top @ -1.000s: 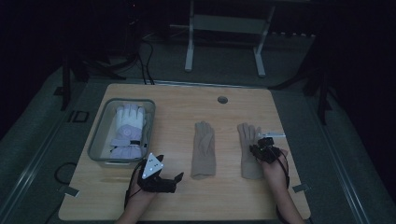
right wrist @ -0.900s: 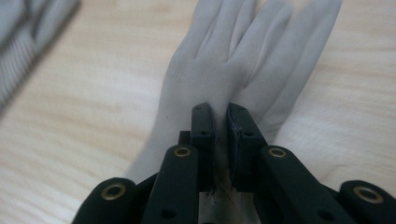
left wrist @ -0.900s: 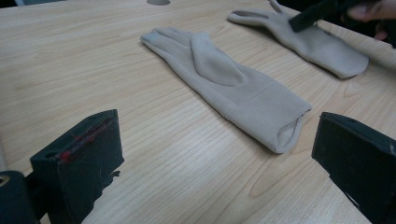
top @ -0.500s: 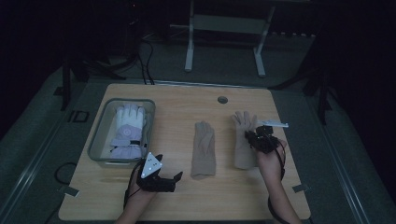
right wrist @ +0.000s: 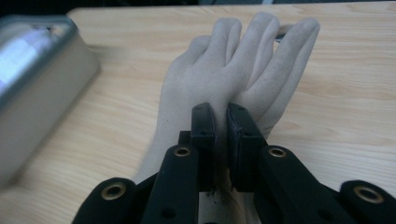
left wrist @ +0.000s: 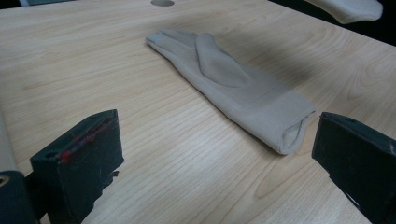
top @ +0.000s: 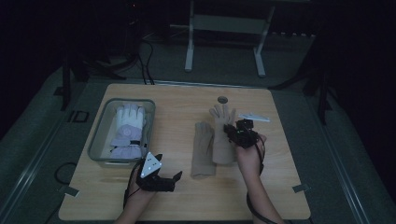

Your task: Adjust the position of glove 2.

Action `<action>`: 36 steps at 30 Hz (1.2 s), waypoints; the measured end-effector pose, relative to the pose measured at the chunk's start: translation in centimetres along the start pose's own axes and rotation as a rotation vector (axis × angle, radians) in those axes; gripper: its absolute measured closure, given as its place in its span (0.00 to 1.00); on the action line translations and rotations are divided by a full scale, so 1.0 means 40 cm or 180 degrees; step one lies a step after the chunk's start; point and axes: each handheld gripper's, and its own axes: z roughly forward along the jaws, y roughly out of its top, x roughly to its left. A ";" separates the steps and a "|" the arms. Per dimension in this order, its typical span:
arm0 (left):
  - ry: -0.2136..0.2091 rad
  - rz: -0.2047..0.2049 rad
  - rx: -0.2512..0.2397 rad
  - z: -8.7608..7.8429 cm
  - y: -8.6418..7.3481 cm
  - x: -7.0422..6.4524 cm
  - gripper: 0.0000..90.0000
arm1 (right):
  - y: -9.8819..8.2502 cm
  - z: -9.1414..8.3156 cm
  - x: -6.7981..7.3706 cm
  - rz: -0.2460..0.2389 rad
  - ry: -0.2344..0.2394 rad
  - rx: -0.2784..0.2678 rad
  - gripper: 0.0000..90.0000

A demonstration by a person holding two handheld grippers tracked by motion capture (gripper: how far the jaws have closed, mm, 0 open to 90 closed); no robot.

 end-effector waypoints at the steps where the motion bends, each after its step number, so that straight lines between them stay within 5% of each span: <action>1: 0.0000 0.0034 0.0008 -0.001 0.001 -0.003 0.02 | 0.002 0.007 0.013 0.0011 0.0040 0.0012 0.92; 9: -0.0027 0.0023 -0.0027 -0.006 0.001 0.001 0.02 | -0.025 0.080 0.089 -0.0022 0.0057 0.0160 0.91; 20: -0.0041 0.0036 -0.0021 -0.006 0.002 0.000 0.02 | -0.100 0.164 0.098 -0.0043 -0.0071 0.0463 0.91; 28: -0.0054 0.0042 -0.0008 -0.004 0.002 -0.002 0.02 | -0.129 0.197 0.097 0.0030 -0.0011 0.0622 0.86; 36: -0.0059 0.0034 -0.0026 -0.005 0.002 -0.003 0.02 | -0.129 0.197 0.096 0.0010 0.0140 0.0653 0.62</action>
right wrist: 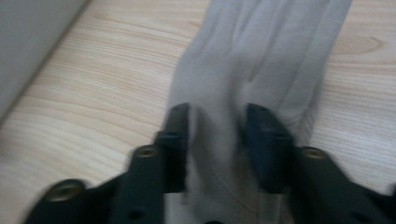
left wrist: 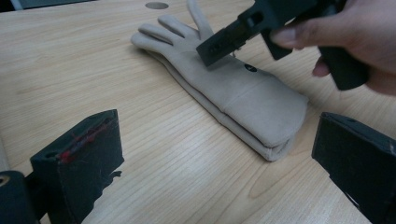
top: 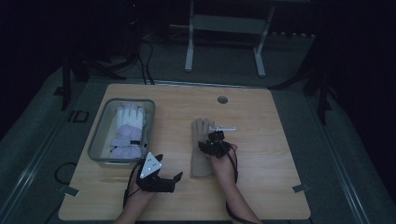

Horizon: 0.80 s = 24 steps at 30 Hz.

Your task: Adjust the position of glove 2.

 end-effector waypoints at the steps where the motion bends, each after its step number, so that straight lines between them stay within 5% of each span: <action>1: 0.0000 -0.0001 0.0004 0.000 0.000 0.000 0.02 | 0.004 -0.007 -0.001 -0.0038 -0.0002 0.0009 0.60; 12: -0.0026 -0.0038 0.0003 0.004 0.001 -0.005 0.02 | 0.029 -0.096 -0.049 -0.0287 0.0567 -0.0076 0.19; 17: -0.0131 -0.0136 -0.0021 0.011 0.002 -0.010 0.02 | 0.020 -0.124 -0.092 -0.0509 0.0853 -0.0225 0.17; 20: -0.0171 -0.0140 -0.0005 0.015 0.004 -0.014 0.02 | 0.013 -0.130 -0.123 -0.0692 0.0862 -0.0323 0.17; 24: -0.0182 -0.0112 0.0032 0.025 0.011 -0.020 0.02 | 0.006 -0.131 -0.153 -0.0725 0.0958 -0.0268 0.17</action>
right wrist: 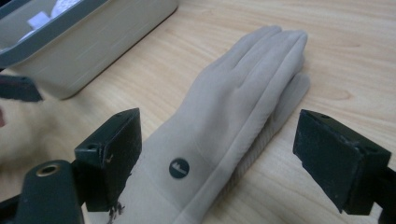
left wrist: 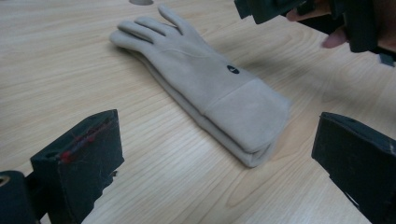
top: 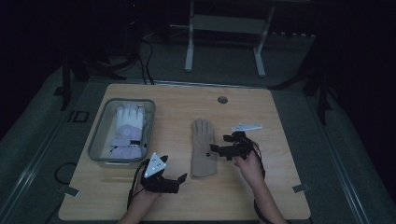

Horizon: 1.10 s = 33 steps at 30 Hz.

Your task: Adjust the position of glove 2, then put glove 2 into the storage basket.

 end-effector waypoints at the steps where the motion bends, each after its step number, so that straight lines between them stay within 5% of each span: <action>1: -0.0023 -0.0012 0.0000 0.002 0.003 -0.001 0.02 | -0.001 -0.003 -0.007 0.0034 0.0002 0.0027 0.17; 5: -0.0101 -0.0065 0.0096 0.017 0.026 -0.014 0.04 | 0.008 -0.007 -0.024 0.0160 -0.0050 0.0147 0.12; 10: 0.0034 -0.0094 0.0483 0.058 0.061 -0.035 0.07 | 0.038 0.005 -0.034 0.0249 -0.0099 0.0078 0.16; 12: 0.0093 -0.0057 0.0486 0.074 0.071 -0.044 0.07 | 0.051 0.016 -0.038 0.0196 -0.0112 0.0075 0.20; 19: 0.0118 -0.0187 0.0799 0.152 0.096 -0.046 0.08 | 0.088 0.084 -0.062 0.0240 -0.0260 0.0163 0.29; 22: 0.0157 -0.0319 0.0921 0.172 0.089 -0.031 0.14 | 0.092 0.151 -0.078 0.0362 -0.0349 0.0267 0.29; 26: 0.0104 -0.0419 0.1064 0.195 0.077 -0.015 0.17 | 0.081 0.207 -0.077 0.0310 -0.0482 0.0468 0.29; 29: 0.0073 -0.0425 0.1138 0.204 0.070 -0.012 0.17 | 0.074 0.221 -0.070 0.0271 -0.0492 0.0536 0.37; 33: 0.0075 -0.0422 0.1190 0.213 0.065 -0.015 0.17 | 0.074 0.227 -0.054 0.0221 -0.0474 0.0595 0.60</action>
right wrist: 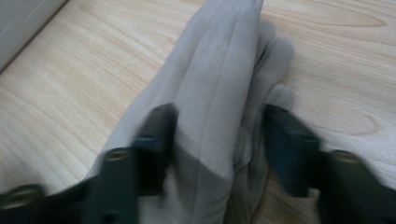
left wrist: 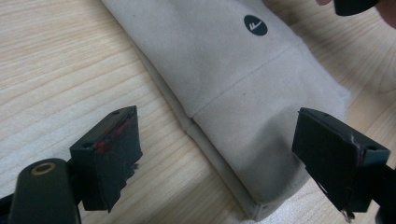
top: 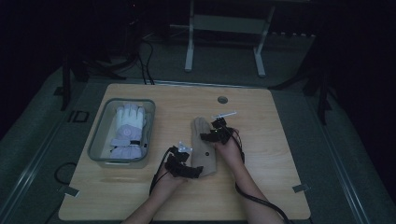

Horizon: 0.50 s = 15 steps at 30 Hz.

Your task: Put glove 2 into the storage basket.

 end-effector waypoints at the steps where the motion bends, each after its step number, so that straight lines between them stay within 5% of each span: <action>1: 0.0021 -0.0017 -0.0007 0.001 -0.001 -0.001 0.17 | -0.001 0.000 0.004 -0.0017 0.0001 0.0010 0.63; 6: 0.0094 0.0037 0.0022 0.008 -0.002 -0.010 0.22 | -0.006 0.000 0.007 0.0013 -0.0008 -0.0026 0.66; 15: 0.0321 0.0373 0.0046 0.030 -0.006 -0.076 0.27 | -0.011 0.001 0.012 -0.0026 -0.0051 -0.0076 0.67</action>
